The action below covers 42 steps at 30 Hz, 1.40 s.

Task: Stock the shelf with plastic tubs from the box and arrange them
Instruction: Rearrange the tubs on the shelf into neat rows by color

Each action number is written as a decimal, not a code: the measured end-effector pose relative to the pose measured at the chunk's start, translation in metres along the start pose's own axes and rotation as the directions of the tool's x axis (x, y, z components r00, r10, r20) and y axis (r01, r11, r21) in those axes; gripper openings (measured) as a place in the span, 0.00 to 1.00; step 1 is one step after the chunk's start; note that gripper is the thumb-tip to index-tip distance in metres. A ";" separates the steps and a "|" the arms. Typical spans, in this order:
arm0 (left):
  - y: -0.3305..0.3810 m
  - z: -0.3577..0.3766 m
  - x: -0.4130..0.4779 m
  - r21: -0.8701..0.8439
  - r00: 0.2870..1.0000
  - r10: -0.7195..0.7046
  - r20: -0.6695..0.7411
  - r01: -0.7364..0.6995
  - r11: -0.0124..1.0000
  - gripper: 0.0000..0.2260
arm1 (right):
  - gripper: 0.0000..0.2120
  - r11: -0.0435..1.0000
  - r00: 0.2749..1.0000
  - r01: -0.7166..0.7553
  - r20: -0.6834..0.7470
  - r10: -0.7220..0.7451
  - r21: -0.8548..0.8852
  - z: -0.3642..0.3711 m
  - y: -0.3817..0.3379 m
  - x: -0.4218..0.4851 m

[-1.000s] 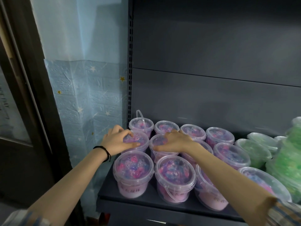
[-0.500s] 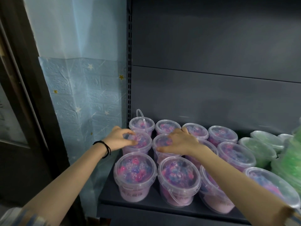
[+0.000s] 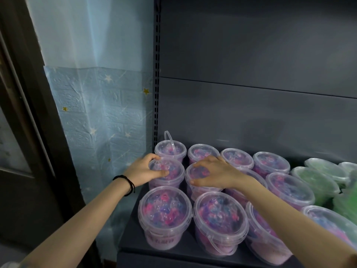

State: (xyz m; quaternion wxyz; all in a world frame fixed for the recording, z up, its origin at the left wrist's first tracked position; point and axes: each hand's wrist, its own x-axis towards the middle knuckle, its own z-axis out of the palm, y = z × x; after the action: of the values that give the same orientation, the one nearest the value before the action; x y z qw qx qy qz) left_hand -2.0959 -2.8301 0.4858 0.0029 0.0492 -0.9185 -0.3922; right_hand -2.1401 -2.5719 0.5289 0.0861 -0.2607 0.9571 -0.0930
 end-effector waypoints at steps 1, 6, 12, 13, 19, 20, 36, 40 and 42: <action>0.000 0.001 0.001 0.000 1.000 -0.010 -0.011 0.010 1.000 0.36 | 0.33 1.000 1.000 0.001 -0.004 -0.001 0.003 0.000 0.000 0.000; -0.004 0.007 0.000 -0.012 0.998 -0.005 -0.064 0.004 1.000 0.32 | 0.32 1.000 1.000 0.008 -0.019 -0.008 0.011 0.002 0.000 -0.003; 0.002 -0.005 0.007 0.000 0.989 -0.019 -0.150 0.019 1.000 0.23 | 0.33 0.999 1.000 0.015 -0.025 -0.014 0.030 0.004 0.001 -0.006; 0.006 -0.008 0.013 0.007 0.978 -0.003 -0.211 0.004 1.000 0.24 | 0.34 0.999 1.000 0.013 -0.027 -0.012 0.033 0.004 0.001 -0.006; 0.039 -0.005 0.052 0.267 0.999 0.006 -0.053 0.008 0.964 0.31 | 0.34 0.999 0.999 0.001 -0.032 0.000 0.046 0.005 0.000 -0.007; 0.040 -0.002 0.056 0.255 0.999 -0.024 -0.033 0.032 0.966 0.30 | 0.35 0.999 0.999 0.005 -0.032 -0.003 0.046 0.005 0.000 -0.007; -0.013 0.003 0.067 -0.549 0.982 -0.155 -0.104 0.074 0.832 0.38 | 0.34 0.993 0.998 0.059 -0.035 -0.056 0.105 0.008 0.014 0.000; -0.011 0.002 0.068 -0.472 0.992 -0.118 -0.046 0.083 0.878 0.37 | 0.30 0.974 0.997 0.080 -0.009 -0.080 0.212 -0.001 0.024 0.012; -0.005 0.000 0.072 -0.392 0.998 -0.048 -0.032 0.032 0.919 0.43 | 0.28 0.943 0.996 0.034 -0.086 -0.006 0.330 -0.009 0.032 0.023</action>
State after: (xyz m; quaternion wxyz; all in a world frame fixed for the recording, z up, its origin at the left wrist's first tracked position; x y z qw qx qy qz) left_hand -2.1669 -2.8403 0.4797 0.0233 0.0741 -0.8203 -0.5667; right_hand -2.1771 -2.5558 0.5277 0.0875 -0.2480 0.9279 -0.2643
